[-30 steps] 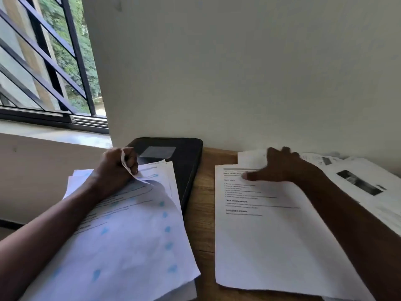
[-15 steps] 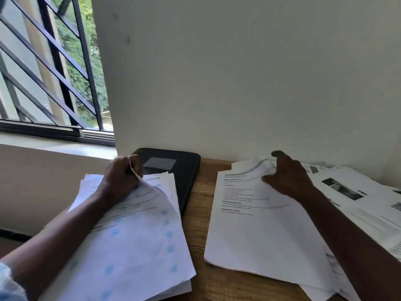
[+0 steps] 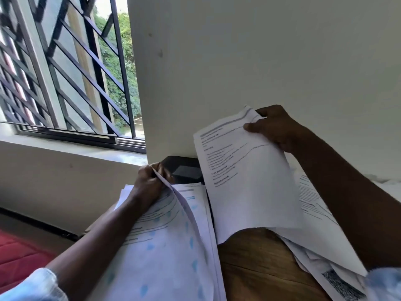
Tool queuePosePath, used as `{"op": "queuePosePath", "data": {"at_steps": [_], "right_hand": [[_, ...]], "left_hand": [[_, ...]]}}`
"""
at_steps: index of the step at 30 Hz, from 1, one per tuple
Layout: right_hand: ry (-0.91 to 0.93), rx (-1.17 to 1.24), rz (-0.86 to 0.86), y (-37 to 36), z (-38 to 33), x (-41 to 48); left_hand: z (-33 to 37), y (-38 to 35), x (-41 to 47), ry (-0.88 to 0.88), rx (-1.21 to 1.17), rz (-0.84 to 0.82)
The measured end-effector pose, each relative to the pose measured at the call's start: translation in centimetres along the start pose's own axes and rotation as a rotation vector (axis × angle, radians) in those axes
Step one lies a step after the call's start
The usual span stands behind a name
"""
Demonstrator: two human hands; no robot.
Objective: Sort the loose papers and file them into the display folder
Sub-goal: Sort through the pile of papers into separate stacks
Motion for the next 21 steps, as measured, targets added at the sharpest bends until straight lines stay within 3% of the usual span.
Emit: {"op": "queuePosePath", "data": {"at_steps": [5, 9, 16, 19, 21], "right_hand": [[-0.093, -0.015, -0.070, 2.1, 0.7, 3.2], [-0.130, 0.068, -0.094, 4.2, 1.6, 5.3], [-0.079, -0.234, -0.231, -7.3, 7.9, 3.3], [-0.054, -0.337, -0.235, -12.1, 9.4, 1.2], [-0.043, -0.297, -0.219, -13.7, 9.8, 0.4]], "left_hand": [[0.7, -0.1, -0.3, 0.003, -0.174, -0.009], [0.5, 0.5, -0.5, 0.129, -0.229, 0.053], [1.1, 1.5, -0.3, 0.169, 0.214, 0.111], [0.3, 2.7, 0.2, 0.433, 0.496, 0.109], [-0.8, 3.5, 0.7, 0.573, 0.433, 0.109]]}}
Point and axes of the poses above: each hand's wrist, its own x-axis towards the middle knuckle, its own y-axis out of the back of the hand, z = x × y, the point moved 3 cm from there along x, towards the middle knuckle, and after that the axes turned 14 degrees about -z, right-handed, at the moved point
